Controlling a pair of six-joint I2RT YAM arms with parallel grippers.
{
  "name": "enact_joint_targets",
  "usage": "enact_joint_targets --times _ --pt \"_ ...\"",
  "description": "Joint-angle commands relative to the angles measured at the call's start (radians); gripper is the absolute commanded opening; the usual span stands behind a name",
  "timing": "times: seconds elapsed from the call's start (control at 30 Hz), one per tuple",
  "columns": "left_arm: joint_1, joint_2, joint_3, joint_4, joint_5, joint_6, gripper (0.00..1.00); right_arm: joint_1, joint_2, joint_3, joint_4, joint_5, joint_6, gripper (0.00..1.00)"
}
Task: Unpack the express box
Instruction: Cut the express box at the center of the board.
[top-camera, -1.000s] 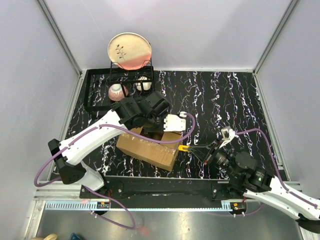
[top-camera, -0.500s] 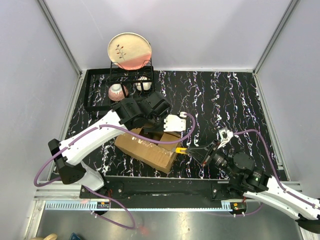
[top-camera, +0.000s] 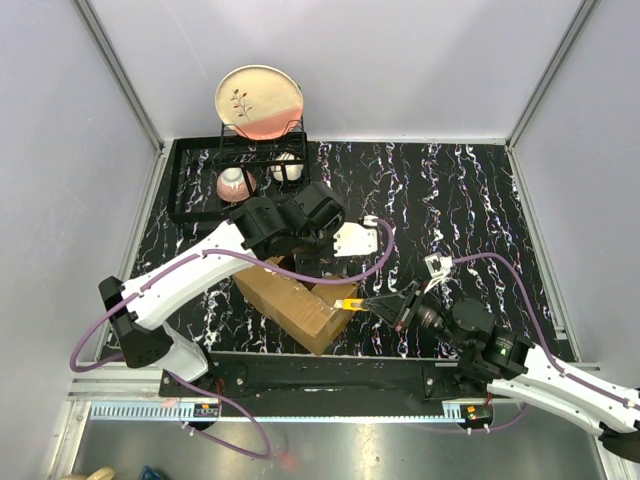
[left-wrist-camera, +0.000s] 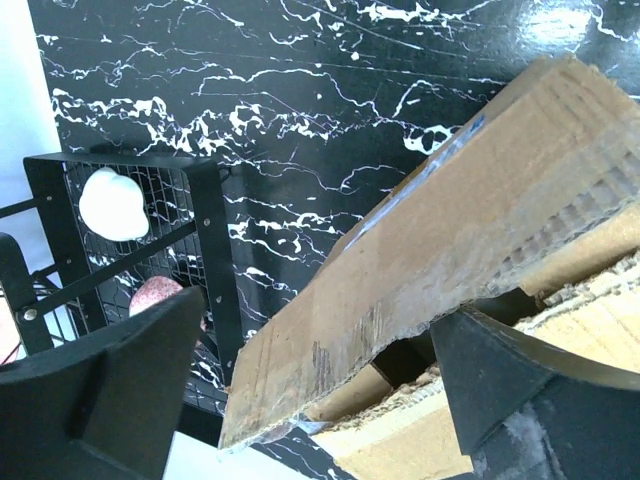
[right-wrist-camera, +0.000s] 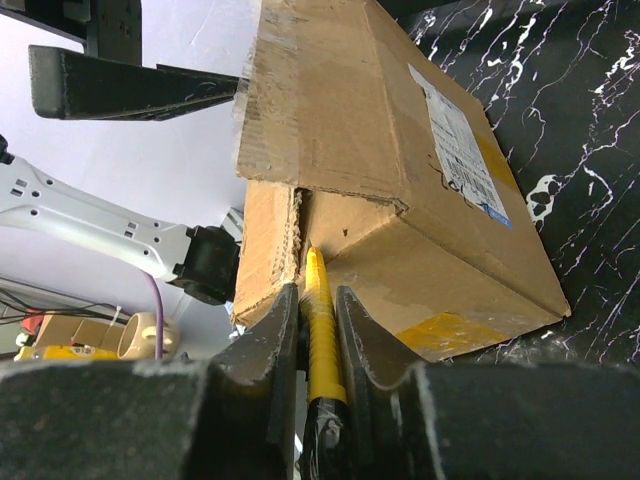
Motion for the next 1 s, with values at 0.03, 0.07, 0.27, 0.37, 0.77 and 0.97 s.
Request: enact_joint_targets --times 0.03,0.07,0.27,0.37,0.77,0.97 --pt "-0.005 -0.061 -0.015 0.076 -0.006 -0.02 0.99 0.004 0.033 0.01 -0.107 0.018 -0.016 0.0" --pt "-0.003 -0.078 -0.021 0.077 0.012 -0.001 0.99 0.003 0.03 0.01 -0.107 0.028 -0.014 0.0" --pt "-0.005 -0.228 -0.012 0.041 0.053 0.135 0.99 -0.002 0.057 0.024 -0.12 0.071 0.004 0.0" --pt "-0.005 -0.292 0.003 -0.04 0.072 0.157 0.99 -0.003 0.077 0.041 -0.12 0.096 0.01 0.0" --pt "-0.002 -0.42 -0.283 -0.222 0.439 0.294 0.99 -0.003 0.062 0.067 -0.109 0.098 0.019 0.0" --pt "0.058 -0.264 -0.218 -0.347 0.528 0.498 0.99 -0.003 0.027 0.053 -0.121 0.096 0.033 0.0"
